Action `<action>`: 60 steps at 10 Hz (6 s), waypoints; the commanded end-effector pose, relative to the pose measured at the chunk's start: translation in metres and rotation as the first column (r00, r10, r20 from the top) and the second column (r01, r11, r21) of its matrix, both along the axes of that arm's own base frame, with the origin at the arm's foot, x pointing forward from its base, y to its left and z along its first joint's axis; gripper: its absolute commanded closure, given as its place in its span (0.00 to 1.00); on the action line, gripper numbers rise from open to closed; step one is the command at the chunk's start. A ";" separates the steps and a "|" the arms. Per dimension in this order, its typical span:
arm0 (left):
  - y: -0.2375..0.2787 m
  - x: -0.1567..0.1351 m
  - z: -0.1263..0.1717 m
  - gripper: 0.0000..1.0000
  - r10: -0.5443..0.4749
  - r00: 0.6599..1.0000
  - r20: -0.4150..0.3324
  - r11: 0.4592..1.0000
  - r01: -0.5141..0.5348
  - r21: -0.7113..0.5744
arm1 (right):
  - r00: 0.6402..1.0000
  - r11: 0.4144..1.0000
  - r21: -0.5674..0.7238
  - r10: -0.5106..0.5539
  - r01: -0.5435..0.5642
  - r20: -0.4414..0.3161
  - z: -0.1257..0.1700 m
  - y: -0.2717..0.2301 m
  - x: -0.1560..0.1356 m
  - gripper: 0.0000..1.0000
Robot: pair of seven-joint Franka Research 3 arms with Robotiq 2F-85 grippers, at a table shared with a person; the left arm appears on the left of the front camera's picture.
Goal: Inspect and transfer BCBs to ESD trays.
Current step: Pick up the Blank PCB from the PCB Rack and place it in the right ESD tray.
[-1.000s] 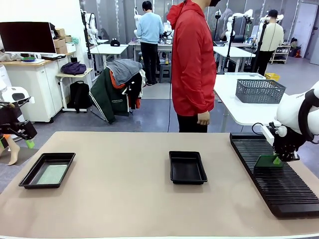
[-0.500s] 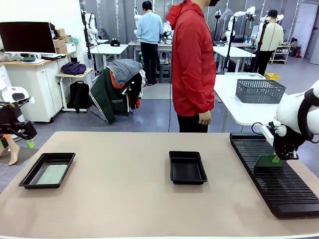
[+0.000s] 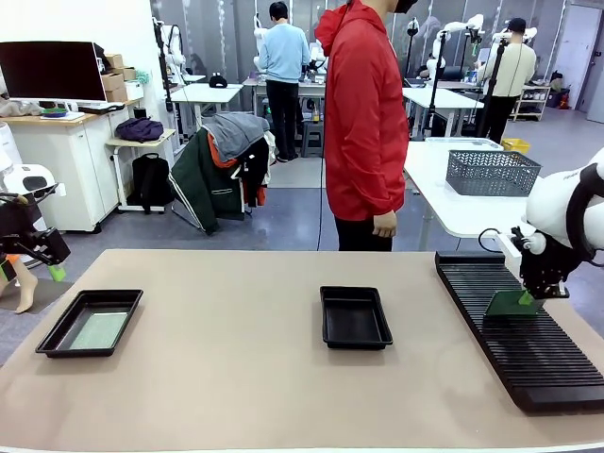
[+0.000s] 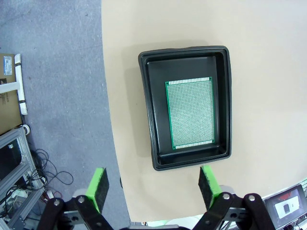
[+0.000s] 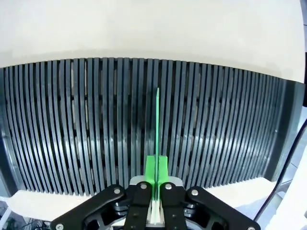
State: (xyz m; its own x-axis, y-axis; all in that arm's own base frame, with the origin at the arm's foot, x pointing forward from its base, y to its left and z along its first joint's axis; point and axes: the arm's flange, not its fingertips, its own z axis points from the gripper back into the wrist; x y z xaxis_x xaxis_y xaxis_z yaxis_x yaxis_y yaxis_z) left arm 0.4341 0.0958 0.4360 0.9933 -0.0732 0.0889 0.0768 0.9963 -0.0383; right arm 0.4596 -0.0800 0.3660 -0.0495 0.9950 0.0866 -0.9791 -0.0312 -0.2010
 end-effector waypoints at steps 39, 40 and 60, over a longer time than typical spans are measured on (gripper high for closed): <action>0.001 -0.002 -0.001 0.00 -0.006 1.000 0.001 1.000 0.006 0.001 | 0.609 0.576 0.255 -0.584 0.777 -0.537 0.187 0.029 0.021 0.98; 0.001 -0.002 -0.001 0.00 -0.006 1.000 0.001 1.000 0.006 0.001 | 0.544 0.502 0.256 -0.592 0.826 -0.594 0.178 0.039 0.023 0.98; 0.001 -0.002 -0.001 0.00 -0.006 1.000 0.001 1.000 0.006 0.001 | 0.067 -0.052 0.089 -0.331 0.995 -0.941 -0.070 0.242 -0.016 0.98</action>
State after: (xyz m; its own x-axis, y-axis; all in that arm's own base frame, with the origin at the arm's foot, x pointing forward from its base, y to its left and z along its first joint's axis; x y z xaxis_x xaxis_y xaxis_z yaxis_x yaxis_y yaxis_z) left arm 0.4342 0.0958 0.4359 0.9933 -0.0732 0.0889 0.0769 0.9963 -0.0385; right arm 0.4466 0.1530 0.3047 0.9876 -0.0936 0.1261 -0.0612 0.5100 0.8580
